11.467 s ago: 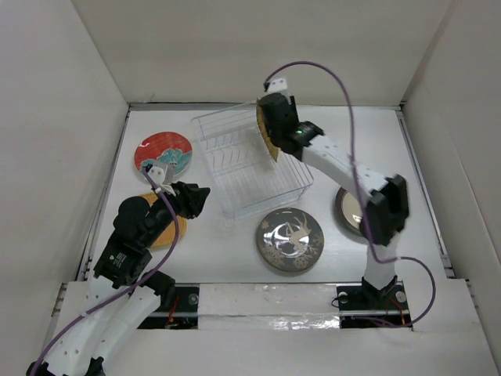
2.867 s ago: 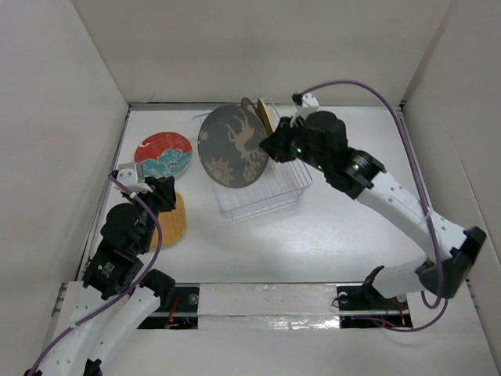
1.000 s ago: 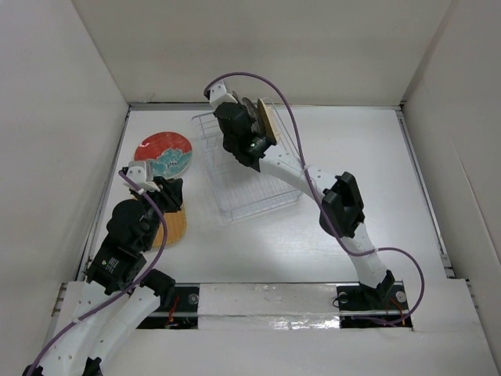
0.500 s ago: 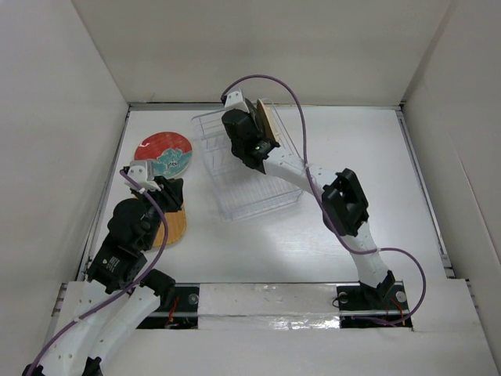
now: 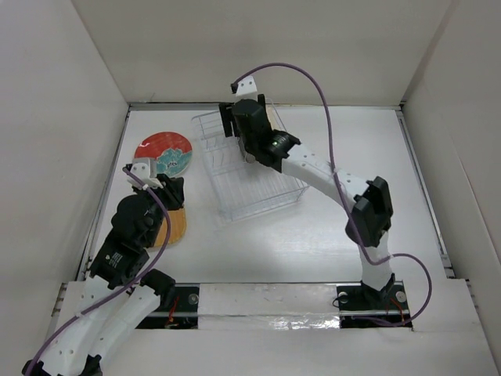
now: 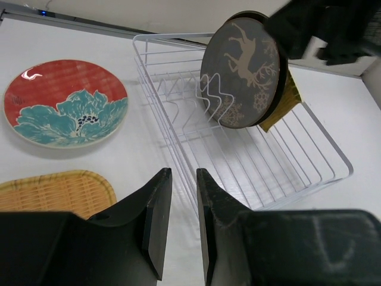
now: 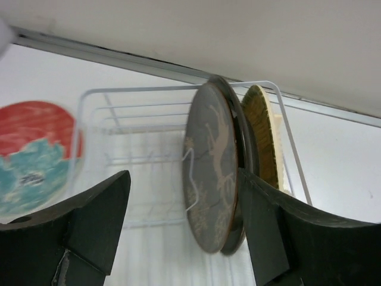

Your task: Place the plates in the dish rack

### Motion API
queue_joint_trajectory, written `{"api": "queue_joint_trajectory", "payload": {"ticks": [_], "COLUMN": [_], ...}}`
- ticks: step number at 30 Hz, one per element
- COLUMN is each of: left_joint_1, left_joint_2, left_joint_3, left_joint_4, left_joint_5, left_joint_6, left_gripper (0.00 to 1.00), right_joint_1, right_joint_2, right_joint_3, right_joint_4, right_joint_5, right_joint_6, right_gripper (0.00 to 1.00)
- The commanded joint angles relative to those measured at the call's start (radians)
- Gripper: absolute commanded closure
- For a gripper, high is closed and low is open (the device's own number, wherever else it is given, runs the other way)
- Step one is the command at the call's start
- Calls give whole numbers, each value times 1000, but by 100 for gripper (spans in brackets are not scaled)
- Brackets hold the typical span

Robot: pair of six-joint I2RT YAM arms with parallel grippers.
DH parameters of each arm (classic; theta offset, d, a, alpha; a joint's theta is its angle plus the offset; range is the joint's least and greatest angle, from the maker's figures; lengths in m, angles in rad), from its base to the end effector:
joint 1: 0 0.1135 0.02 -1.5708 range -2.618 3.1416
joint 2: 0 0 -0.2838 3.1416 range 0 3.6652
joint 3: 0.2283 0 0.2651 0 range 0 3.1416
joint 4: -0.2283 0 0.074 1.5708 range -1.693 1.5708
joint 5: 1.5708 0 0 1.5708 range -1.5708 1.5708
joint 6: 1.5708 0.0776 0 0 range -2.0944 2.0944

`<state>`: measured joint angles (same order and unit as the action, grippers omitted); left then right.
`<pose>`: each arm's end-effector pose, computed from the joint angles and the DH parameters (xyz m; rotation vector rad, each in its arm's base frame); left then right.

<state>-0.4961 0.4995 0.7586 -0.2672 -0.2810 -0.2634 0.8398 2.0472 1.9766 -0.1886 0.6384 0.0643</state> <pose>0.1454 -0.0542 0.3724 -0.0366 1.5904 -0.3723 0.3974 0.3739 0.3724 -0.2460 1.7615 0.0668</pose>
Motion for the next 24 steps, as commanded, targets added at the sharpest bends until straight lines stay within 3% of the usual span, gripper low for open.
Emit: {"api": "queue_joint_trajectory", "payload": {"ticks": [1,3,4,5,10,12,19,20,21,24], "left_joint_1": [-4,-4,-4,-4,-4,-4,-4,-4,-4,-4], "left_joint_2": [8,-9,-16,-22,-84,-91,-96,-95,-95,-114], "left_joint_3": [5,10,15,34,125,180,243,248,249,255], "left_joint_4": [48,48,48,45,14,-6,-24,-32,-46,-72], "left_joint_5": [-53,-75,-102,-116,-176,-175,-101,-89,-81,-64], "left_joint_6": [4,3,3,3,-7,-13,-33,-34,-36,-37], "left_gripper": [80,81,81,82,91,98,99,99,97,91], "right_joint_1": [82,111,128,163,321,392,505,522,522,522], "right_joint_2": [-179,-273,-303,-326,-386,-368,-194,-174,-138,-67], "right_joint_3": [-82,-225,-275,-316,-531,-558,-578,-579,-581,-585], "right_joint_4": [20,60,101,110,225,280,391,394,397,400], "right_joint_5": [-118,-173,-196,-218,-284,-281,-155,-132,-123,-121], "right_joint_6": [107,173,201,231,446,544,842,873,938,1060], "right_gripper": [24,49,68,100,100,100,97,90,69,38]}}
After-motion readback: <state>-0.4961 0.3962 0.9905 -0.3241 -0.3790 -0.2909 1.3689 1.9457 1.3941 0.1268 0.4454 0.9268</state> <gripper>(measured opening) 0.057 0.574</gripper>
